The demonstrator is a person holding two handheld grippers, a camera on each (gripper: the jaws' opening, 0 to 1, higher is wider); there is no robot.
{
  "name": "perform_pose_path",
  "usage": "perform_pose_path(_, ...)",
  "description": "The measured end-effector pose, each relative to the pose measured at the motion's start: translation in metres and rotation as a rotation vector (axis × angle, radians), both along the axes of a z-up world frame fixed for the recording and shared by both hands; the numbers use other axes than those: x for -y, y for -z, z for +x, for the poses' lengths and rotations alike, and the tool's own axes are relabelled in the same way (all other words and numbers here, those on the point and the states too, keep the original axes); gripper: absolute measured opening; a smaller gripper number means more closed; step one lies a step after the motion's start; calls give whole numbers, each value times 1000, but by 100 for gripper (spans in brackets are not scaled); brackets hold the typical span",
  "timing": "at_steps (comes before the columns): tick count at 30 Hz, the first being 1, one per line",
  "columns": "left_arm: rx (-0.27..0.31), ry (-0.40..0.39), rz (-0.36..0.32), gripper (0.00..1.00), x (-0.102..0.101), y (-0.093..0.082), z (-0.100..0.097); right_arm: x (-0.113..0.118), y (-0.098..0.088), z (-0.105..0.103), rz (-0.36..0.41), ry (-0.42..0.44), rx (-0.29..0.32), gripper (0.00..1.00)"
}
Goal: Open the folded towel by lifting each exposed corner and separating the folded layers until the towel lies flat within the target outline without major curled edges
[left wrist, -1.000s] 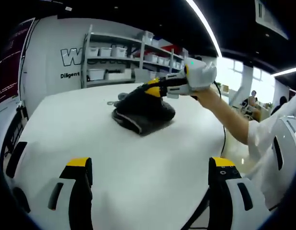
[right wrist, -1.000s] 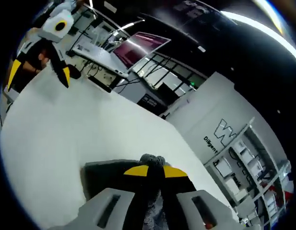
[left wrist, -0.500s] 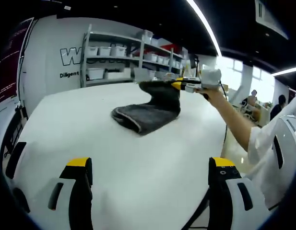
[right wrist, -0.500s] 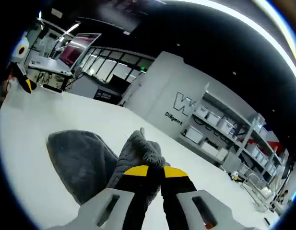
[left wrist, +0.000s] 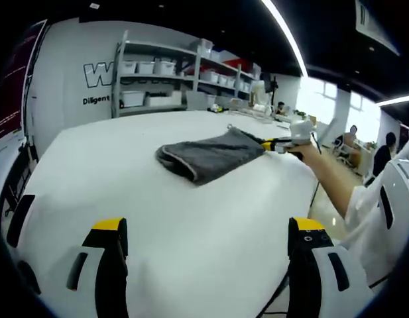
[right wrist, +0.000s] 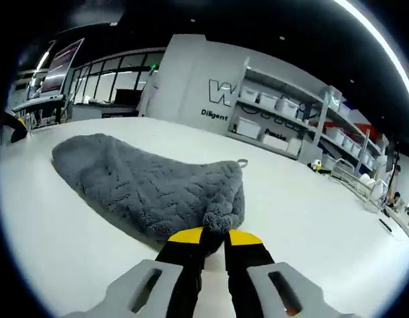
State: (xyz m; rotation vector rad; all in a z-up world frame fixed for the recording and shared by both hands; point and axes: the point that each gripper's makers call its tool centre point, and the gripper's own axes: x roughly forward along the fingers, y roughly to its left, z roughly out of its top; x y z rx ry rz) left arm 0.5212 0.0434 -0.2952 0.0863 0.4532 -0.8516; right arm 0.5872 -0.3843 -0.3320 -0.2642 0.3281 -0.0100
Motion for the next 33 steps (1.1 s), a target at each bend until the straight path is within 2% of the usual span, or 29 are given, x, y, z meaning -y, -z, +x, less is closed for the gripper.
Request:
perform_pose_path(3, 1, 2, 2, 99, 1, 0, -1, -1, -2, -2, -3, -10, -1, 12)
perform_pose_path(10, -1, -10, 3, 99, -3, 1, 0, 2, -11, -13, 14, -33, 10, 36)
perform_pose_path(14, -1, -15, -1, 99, -4, 1, 1, 20, -14, -9, 28, -42, 23, 49)
perform_pose_path(15, -1, -15, -2, 99, -4, 2, 1, 20, -15, -8, 26, -58, 26, 48)
perform_pose_path(19, -4, -11, -4, 99, -3, 3, 2, 15, -21, -3, -11, -120, 52, 34)
perform_pose_path(21, -5, -9, -3, 99, -2, 3, 1, 13, -22, 1, -21, -138, 55, 31)
perform_pose_path(23, -4, -9, -4, 99, -2, 3, 1, 16, -20, 5, -61, -138, 38, 20)
perform_pose_path(24, -3, -9, -5, 99, -2, 2, 0, 19, -16, 5, -109, -141, 8, 13)
perform_pose_path(25, -3, -10, -6, 99, -3, 2, 0, 19, -12, 4, -120, -149, -13, 5)
perform_pose_path(27, -3, -14, -4, 99, -5, 3, 0, 16, -4, -3, -113, -139, -58, 4)
perform_pose_path(28, -5, -17, -3, 99, -6, 3, -1, 13, -2, -10, -138, -143, -82, 3)
perform_pose_path(29, -6, -19, -3, 99, -6, 4, -1, 5, 1, -19, -166, -169, -103, 3)
perform_pose_path(30, -7, -20, -2, 99, -7, 4, -1, -6, 5, -29, -161, -193, -126, 2)
perform_pose_path(32, -13, -20, 0, 99, -7, 6, 0, -30, 4, -43, -127, -252, -112, 2)
perform_pose_path(33, -16, -20, 2, 99, -7, 7, 1, -45, 3, -53, -86, -285, -103, 2)
